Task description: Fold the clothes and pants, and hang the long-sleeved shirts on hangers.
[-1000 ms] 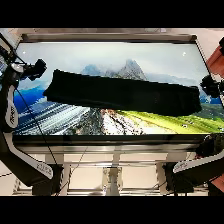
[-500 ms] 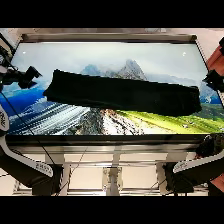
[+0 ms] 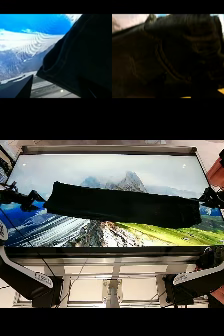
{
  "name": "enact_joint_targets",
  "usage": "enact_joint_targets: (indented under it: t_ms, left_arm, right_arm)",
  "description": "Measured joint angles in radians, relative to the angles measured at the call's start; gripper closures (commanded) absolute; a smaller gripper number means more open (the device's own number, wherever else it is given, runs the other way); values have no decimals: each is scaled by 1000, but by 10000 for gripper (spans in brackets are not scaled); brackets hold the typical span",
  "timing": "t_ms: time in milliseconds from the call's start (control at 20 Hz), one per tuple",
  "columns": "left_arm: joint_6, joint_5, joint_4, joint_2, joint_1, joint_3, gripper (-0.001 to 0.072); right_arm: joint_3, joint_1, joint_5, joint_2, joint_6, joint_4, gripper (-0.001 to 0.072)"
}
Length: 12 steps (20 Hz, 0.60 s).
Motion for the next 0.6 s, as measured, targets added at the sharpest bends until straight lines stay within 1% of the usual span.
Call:
enact_joint_targets:
  t_ms: [50, 100, 150, 350, 600]
  left_arm:
    - [6, -10, 0, -12, 0, 0, 67]
    - [11, -23, -2, -23, 1, 0, 67]
    - [14, -33, -3, -31, 1, 0, 67]
    - [23, -40, -8, -49, 2, 0, 67]
    - [28, -12, -28, -66, -14, 1, 71]
  right_arm:
    - [0, 0, 16, 0, -1, 0, 280]
    - [0, 0, 31, 0, -1, 0, 180]
    - [0, 0, 42, 0, -2, 0, 168]
    - [0, 0, 68, 0, -2, 1, 168]
    - [0, 4, 84, 0, -2, 2, 168]
